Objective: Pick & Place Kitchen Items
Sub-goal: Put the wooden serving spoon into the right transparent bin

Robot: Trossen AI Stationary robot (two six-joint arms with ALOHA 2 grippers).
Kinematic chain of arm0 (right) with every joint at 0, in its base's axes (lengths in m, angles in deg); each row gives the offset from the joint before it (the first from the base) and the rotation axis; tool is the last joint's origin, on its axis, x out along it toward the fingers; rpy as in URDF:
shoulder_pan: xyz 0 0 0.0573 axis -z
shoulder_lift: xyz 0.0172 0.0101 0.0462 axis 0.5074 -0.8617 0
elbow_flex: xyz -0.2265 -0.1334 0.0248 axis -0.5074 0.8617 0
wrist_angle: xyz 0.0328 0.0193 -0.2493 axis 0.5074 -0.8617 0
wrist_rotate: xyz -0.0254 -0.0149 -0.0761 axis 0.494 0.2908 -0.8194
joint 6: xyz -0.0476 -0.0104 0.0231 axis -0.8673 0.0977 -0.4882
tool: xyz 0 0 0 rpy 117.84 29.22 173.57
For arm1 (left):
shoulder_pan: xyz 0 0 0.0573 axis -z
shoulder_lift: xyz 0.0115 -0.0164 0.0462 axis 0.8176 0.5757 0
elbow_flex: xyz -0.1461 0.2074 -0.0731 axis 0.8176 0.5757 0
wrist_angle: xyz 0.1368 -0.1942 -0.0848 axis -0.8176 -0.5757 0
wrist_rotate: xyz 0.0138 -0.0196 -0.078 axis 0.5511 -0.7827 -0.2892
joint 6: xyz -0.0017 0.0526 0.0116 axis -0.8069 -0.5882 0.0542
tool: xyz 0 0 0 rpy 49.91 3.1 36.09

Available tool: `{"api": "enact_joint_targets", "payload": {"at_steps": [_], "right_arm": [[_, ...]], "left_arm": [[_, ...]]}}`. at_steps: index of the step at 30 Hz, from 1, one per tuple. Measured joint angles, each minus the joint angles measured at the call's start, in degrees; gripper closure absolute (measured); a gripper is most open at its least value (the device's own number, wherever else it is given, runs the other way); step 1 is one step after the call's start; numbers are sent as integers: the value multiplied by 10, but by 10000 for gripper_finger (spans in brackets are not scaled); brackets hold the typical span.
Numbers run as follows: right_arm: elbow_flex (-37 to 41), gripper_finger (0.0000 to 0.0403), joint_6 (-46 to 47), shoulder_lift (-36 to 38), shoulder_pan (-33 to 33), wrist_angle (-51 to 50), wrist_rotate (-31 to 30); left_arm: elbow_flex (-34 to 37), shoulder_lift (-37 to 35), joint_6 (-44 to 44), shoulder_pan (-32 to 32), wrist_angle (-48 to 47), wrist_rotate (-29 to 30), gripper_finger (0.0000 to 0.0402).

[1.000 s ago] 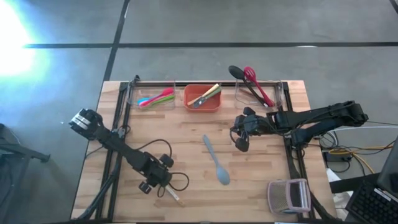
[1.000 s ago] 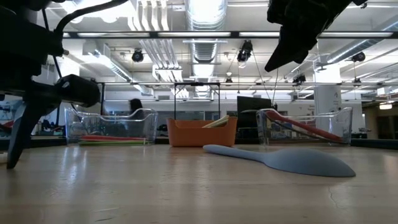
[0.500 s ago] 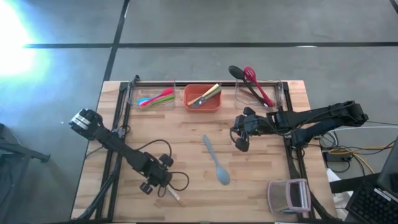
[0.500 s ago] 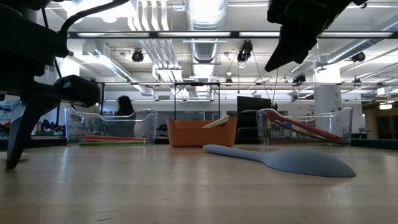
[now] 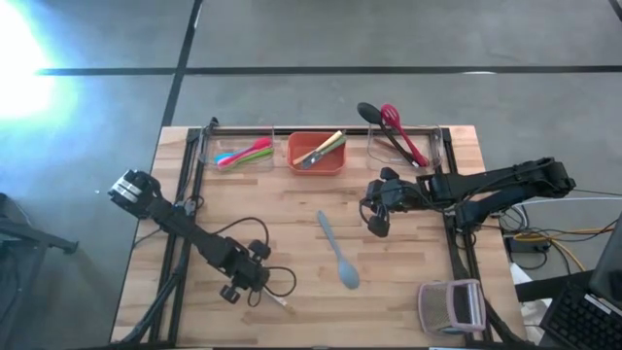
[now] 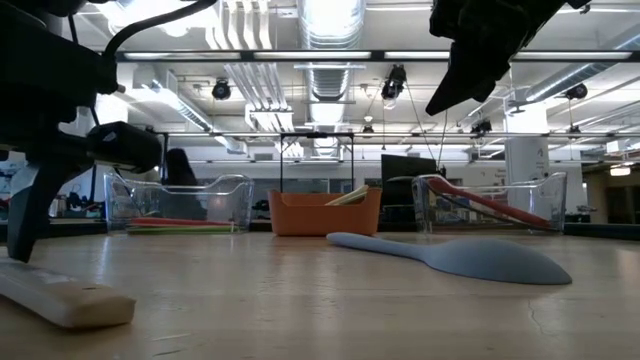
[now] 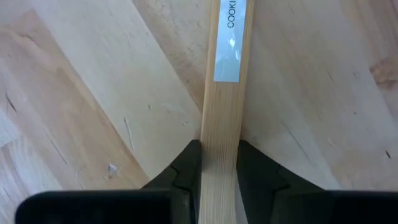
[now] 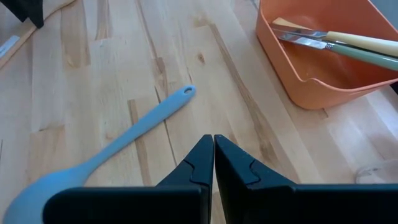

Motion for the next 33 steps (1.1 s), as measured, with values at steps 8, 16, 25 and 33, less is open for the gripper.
{"api": "enact_joint_targets", "payload": {"at_steps": [8, 16, 25, 33], "right_arm": [[0, 394, -2, 0, 0, 0, 0], [0, 394, 5, 0, 0, 4, 0], [1, 394, 34, 1, -11, -30, 13], [30, 394, 33, 1, -44, 59, -66]], "left_arm": [[1, -31, 30, -9, 13, 23, 325], [4, -74, 62, -36, 35, 160, 325], [3, -118, 96, -64, 44, 282, 325], [2, -184, 116, -92, 90, 409, 325]]}}
